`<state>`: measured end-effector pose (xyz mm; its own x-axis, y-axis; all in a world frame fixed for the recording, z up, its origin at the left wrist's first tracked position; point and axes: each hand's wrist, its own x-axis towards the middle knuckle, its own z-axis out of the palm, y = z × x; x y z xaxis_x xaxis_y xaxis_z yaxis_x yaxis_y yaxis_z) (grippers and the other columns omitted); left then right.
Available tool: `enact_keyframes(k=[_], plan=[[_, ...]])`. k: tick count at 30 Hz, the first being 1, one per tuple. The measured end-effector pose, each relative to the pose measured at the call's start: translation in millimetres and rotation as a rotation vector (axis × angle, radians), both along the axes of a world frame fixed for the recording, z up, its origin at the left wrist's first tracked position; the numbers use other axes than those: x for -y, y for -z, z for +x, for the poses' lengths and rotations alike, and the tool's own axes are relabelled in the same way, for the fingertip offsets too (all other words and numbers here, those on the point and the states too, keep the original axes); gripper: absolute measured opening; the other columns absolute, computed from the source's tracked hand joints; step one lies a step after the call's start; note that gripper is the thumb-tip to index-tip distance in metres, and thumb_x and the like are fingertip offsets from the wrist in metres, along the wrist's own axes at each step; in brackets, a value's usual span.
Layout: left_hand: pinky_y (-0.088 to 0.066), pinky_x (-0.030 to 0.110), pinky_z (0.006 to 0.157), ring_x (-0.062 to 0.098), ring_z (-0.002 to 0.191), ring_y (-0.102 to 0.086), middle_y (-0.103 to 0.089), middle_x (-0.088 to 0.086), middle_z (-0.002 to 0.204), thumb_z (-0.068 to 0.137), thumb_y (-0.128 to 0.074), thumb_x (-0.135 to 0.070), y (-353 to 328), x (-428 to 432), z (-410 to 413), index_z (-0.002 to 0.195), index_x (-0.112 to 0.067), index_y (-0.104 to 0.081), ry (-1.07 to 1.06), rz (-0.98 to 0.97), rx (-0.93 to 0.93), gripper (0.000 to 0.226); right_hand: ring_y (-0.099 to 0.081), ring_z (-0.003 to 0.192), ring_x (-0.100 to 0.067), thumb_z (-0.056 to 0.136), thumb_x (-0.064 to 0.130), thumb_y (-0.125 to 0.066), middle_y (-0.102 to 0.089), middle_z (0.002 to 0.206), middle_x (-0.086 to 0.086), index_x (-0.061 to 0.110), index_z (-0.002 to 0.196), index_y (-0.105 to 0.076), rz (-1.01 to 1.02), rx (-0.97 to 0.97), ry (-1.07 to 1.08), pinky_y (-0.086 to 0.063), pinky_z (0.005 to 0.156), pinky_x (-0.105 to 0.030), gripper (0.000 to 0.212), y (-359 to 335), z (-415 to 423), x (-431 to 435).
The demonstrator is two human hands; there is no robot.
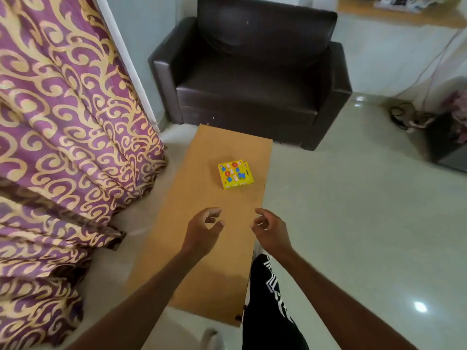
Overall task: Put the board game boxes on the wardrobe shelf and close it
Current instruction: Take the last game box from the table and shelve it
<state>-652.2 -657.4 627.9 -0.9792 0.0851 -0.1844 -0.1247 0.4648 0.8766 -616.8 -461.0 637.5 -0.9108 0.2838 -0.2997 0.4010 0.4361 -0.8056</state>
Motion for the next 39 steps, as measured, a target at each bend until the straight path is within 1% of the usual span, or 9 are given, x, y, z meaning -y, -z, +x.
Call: enact_keyframes(k=[5,11,16,19,22,29,33,37,39], plan=[[-0.05,0.029,0.084,0.017,0.096,-0.063,-0.065,-0.003,0.108,0.082,-0.069,-0.016,60.5,-34.1,-137.8,0.115,-0.019,-0.065,0.011,-0.184,0.137,0.033,-0.065,0.091,-0.017,0.078,0.021,-0.064,-0.07,0.093,0.001,0.021,0.124,-0.06,-0.034,0.222,-0.054,-0.048,0.083,-0.027,0.047,87.3,-141.7,-28.7],[-0.043,0.036,0.101,0.024,0.121,-0.054,-0.058,0.005,0.129,0.082,-0.064,-0.023,144.7,-63.1,-281.7,0.129,-0.021,-0.055,0.125,-0.464,0.35,0.047,-0.059,0.113,-0.024,0.08,0.023,-0.066,-0.063,0.121,-0.006,0.026,0.14,-0.044,-0.074,0.497,-0.194,-0.048,0.095,-0.037,0.064,187.1,-270.6,-50.7],[-0.035,0.042,0.108,0.028,0.139,-0.031,-0.029,0.005,0.155,0.081,-0.063,-0.029,204.2,-90.2,-368.6,0.147,-0.02,-0.033,0.314,-0.651,0.4,0.073,-0.045,0.132,-0.025,0.08,0.017,-0.068,-0.047,0.145,-0.006,0.025,0.147,-0.034,-0.12,0.566,-0.309,-0.039,0.106,-0.035,0.076,252.9,-327.9,-54.8],[-0.025,0.046,0.114,0.026,0.148,-0.01,-0.001,0.002,0.163,0.079,-0.065,-0.025,234.2,-102.8,-401.5,0.153,-0.021,-0.012,0.383,-0.696,0.424,0.091,-0.052,0.124,-0.025,0.077,0.01,-0.068,-0.051,0.141,0.001,0.028,0.141,-0.043,-0.18,0.56,-0.266,-0.042,0.104,-0.038,0.07,276.2,-341.3,-58.2],[-0.019,0.045,0.116,0.026,0.149,-0.01,-0.009,0.002,0.163,0.078,-0.065,-0.025,250.0,-112.3,-417.7,0.153,-0.021,-0.009,0.417,-0.687,0.473,0.093,-0.058,0.109,-0.019,0.074,0.01,-0.066,-0.056,0.133,0.008,0.036,0.132,-0.05,-0.268,0.542,-0.216,-0.047,0.099,-0.039,0.066,283.9,-346.3,-62.7],[-0.052,0.039,0.085,0.034,0.105,-0.061,-0.063,0.012,0.112,0.06,-0.053,-0.037,229.0,-89.3,-345.3,0.115,-0.02,-0.059,0.047,-0.356,0.615,0.058,-0.055,0.112,-0.014,0.078,-0.006,-0.063,-0.056,0.123,0.004,0.016,0.134,-0.051,-0.272,0.523,-0.314,-0.046,0.095,-0.029,0.062,244.4,-346.0,-77.7],[-0.056,0.043,0.08,0.029,0.086,-0.066,-0.066,0.005,0.097,0.059,-0.064,-0.019,178.2,-71.1,-251.8,0.084,-0.024,-0.059,-0.38,-0.05,0.632,0.026,-0.058,0.115,-0.018,0.069,0.008,-0.066,-0.052,0.13,-0.01,0.033,0.125,-0.058,-0.197,0.464,-0.545,-0.054,0.091,-0.037,0.062,214.9,-319.5,-69.6],[-0.056,0.039,0.074,0.023,0.081,-0.066,-0.066,0.011,0.112,0.071,-0.075,-0.01,123.0,-50.7,-140.4,0.1,-0.023,-0.056,-0.635,0.092,0.593,0.036,-0.048,0.119,-0.016,0.081,-0.003,-0.062,-0.042,0.128,-0.008,0.028,0.132,-0.053,-0.153,0.416,-0.833,-0.047,0.096,-0.028,0.06,153.4,-273.5,-41.1],[-0.057,0.04,0.072,0.018,0.078,-0.067,-0.064,0.007,0.109,0.076,-0.074,-0.009,97.6,-43.6,-81.3,0.113,-0.023,-0.053,-0.7,0.087,0.545,0.045,-0.047,0.12,-0.017,0.081,-0.002,-0.063,-0.041,0.126,-0.006,0.027,0.134,-0.052,-0.128,0.378,-0.992,-0.045,0.102,-0.033,0.062,129.1,-241.1,-22.0]])
